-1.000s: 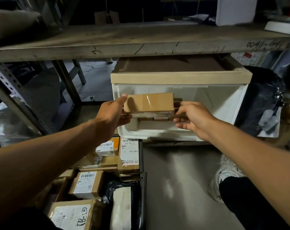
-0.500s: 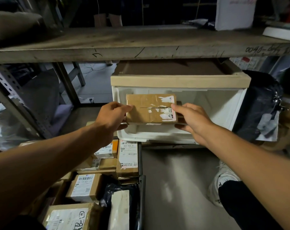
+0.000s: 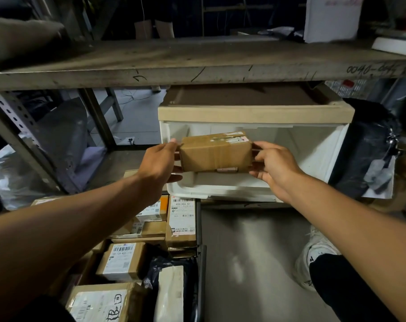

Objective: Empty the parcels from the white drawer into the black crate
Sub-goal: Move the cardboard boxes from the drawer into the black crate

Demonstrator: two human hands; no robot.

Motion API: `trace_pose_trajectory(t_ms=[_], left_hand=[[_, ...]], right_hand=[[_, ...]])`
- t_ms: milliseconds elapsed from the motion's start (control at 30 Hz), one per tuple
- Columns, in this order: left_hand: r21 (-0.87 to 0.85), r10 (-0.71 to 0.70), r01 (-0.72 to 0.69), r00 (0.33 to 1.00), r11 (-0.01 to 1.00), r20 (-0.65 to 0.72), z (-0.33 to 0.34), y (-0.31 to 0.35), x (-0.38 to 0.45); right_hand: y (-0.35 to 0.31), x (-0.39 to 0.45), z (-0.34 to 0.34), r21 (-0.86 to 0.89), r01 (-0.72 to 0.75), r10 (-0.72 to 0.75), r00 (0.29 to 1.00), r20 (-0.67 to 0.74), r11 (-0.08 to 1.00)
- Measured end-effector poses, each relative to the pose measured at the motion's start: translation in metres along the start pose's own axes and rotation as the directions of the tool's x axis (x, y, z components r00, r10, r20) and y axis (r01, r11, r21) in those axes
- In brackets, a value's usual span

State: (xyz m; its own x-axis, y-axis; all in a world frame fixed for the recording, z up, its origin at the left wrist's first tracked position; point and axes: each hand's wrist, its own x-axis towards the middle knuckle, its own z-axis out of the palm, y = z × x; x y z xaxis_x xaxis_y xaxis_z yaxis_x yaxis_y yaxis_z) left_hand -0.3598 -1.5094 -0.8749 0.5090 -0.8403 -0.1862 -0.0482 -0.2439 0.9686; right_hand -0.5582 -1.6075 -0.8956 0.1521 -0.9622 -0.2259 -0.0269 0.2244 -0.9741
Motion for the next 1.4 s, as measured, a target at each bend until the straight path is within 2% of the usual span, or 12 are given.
trace_pose_trajectory(t_ms=[133,300,433,633,800,900,1000,1067,1167,1300,1400], left_hand=[[-0.026,0.014,-0.014,1.0,1.0,-0.009,-0.003,-0.001,0.002],[0.085,0.028,-0.03,0.999,0.996,0.03,-0.004,-0.002,0.003],[0.099,0.014,-0.019,0.999,0.995,0.048,-0.002,-0.003,0.004],[0.029,-0.098,0.095,0.987,0.995,0.124,0.001,-0.005,0.006],[0.069,-0.122,0.111,0.976,0.991,0.18,0.0,-0.005,0.004],[0.082,-0.133,0.119,0.973,0.989,0.188,0.001,-0.005,0.003],[0.02,-0.119,0.118,0.966,0.993,0.23,0.001,-0.005,0.005],[-0.059,-0.069,0.083,0.974,0.995,0.214,0.002,-0.003,0.007],[-0.154,-0.052,0.069,0.992,0.986,0.111,0.005,0.0,0.008],[-0.119,-0.091,0.116,0.975,0.986,0.201,0.008,0.0,0.005],[-0.122,-0.116,0.148,0.964,0.981,0.239,0.008,-0.003,0.003]], right_hand=[[0.006,0.004,-0.007,-0.119,-0.016,0.026,0.996,0.08,0.993],[0.006,0.0,-0.009,-0.16,0.022,-0.007,0.995,0.097,0.987],[0.003,-0.001,-0.009,-0.14,0.047,-0.032,0.993,0.112,0.989],[0.001,-0.001,-0.007,-0.028,0.02,-0.016,0.99,0.138,0.999],[0.0,-0.002,-0.009,-0.027,0.014,-0.01,0.987,0.162,1.0],[-0.001,-0.004,-0.008,-0.008,0.0,0.002,0.977,0.215,1.0],[-0.003,-0.008,-0.004,0.027,-0.046,0.037,0.96,0.276,0.999],[-0.003,-0.009,0.0,0.088,-0.071,0.044,0.96,0.277,0.994],[-0.002,-0.01,0.005,0.148,-0.098,0.05,0.953,0.3,0.984],[0.003,-0.014,0.008,0.101,-0.164,0.112,0.911,0.396,0.981],[0.006,-0.015,0.007,0.018,-0.158,0.133,0.885,0.446,0.987]])
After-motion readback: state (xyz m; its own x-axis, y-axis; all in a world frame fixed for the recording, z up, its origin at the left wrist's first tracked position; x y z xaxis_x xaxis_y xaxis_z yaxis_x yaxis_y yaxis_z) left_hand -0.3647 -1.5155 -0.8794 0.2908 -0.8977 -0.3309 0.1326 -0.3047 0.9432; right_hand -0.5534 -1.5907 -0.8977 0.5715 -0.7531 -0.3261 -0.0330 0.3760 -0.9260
